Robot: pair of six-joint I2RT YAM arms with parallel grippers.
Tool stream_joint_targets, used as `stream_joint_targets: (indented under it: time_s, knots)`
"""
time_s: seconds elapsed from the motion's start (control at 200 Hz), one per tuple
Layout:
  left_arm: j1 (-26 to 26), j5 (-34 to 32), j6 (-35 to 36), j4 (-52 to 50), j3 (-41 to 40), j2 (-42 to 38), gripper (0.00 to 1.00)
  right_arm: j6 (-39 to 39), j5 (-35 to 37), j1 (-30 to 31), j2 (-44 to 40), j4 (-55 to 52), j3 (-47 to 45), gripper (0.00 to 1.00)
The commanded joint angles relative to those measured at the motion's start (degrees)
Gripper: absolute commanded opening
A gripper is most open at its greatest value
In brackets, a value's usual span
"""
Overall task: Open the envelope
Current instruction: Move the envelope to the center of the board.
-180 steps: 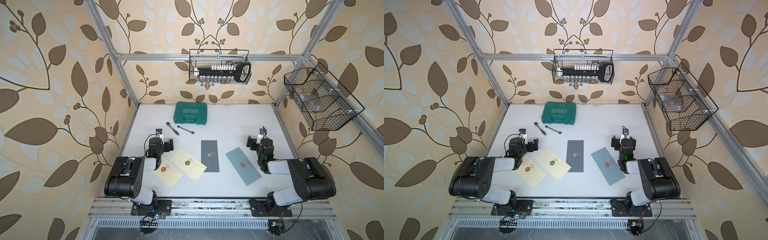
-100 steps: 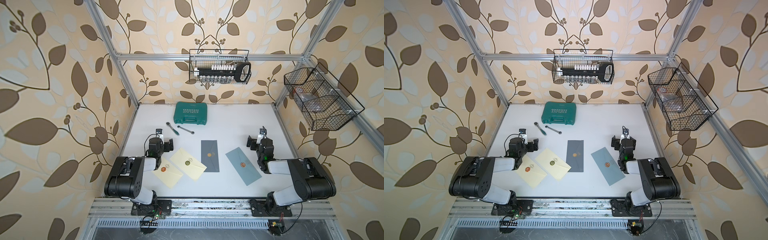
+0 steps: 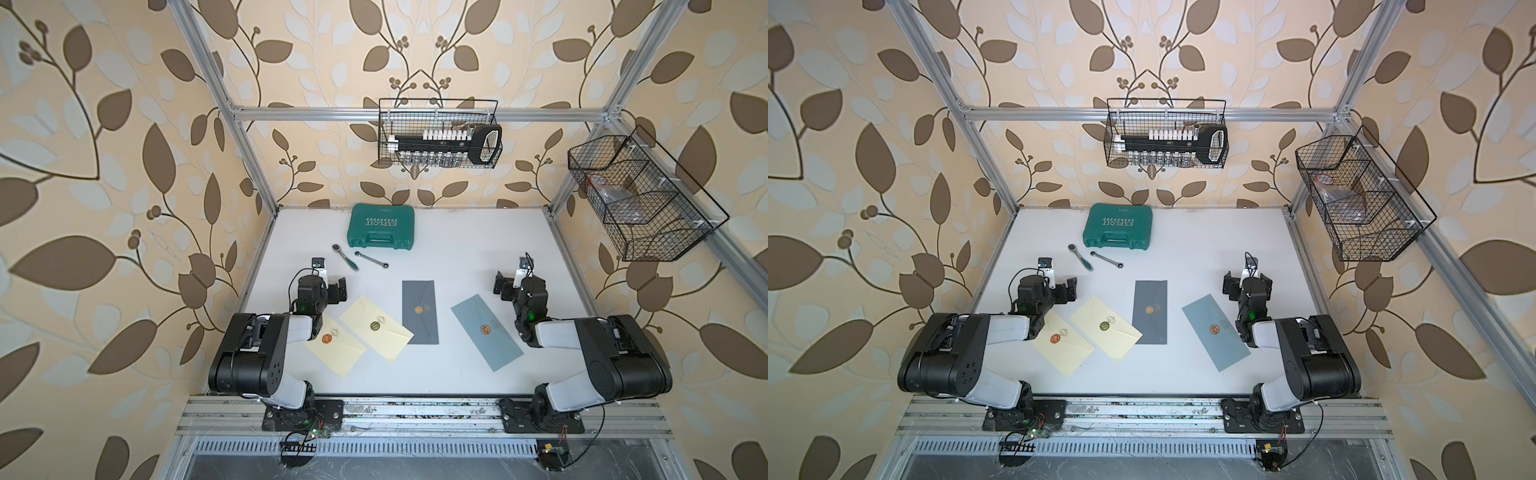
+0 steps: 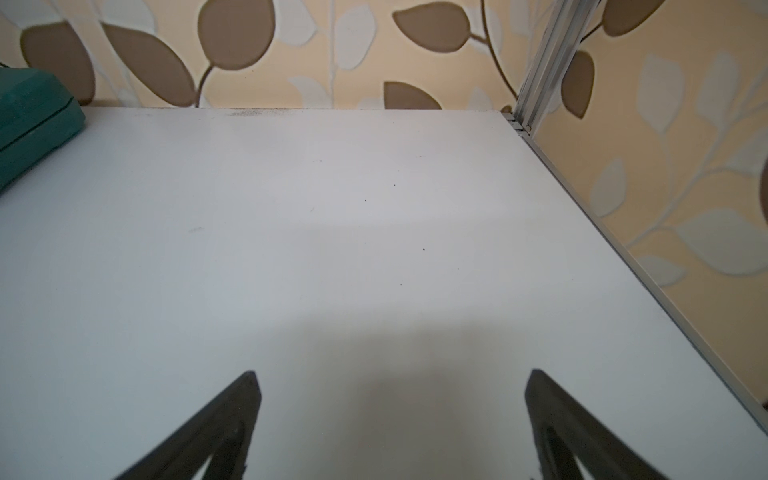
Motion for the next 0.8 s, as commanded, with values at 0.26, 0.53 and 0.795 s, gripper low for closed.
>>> stream_joint_targets:
  time_s: [0.26, 0.53, 0.795]
  knots:
    - [0.64, 3.13, 0.78, -11.58, 5.54, -5.65, 0.99, 0.82, -1.13, -0.83, -0.39, 0.42, 0.40, 0.98]
    - [0.60, 0.63, -3.27, -17.05, 4.55, -15.73, 0.99, 4.68, -0.49, -0.68, -12.15, -24.42, 7.19, 0.98]
    - [0.64, -11.22, -33.79, -41.07, 11.54, -26.05, 0.99, 39.17, 2.21, -0.63, -26.72, -74.20, 21.90, 0.98]
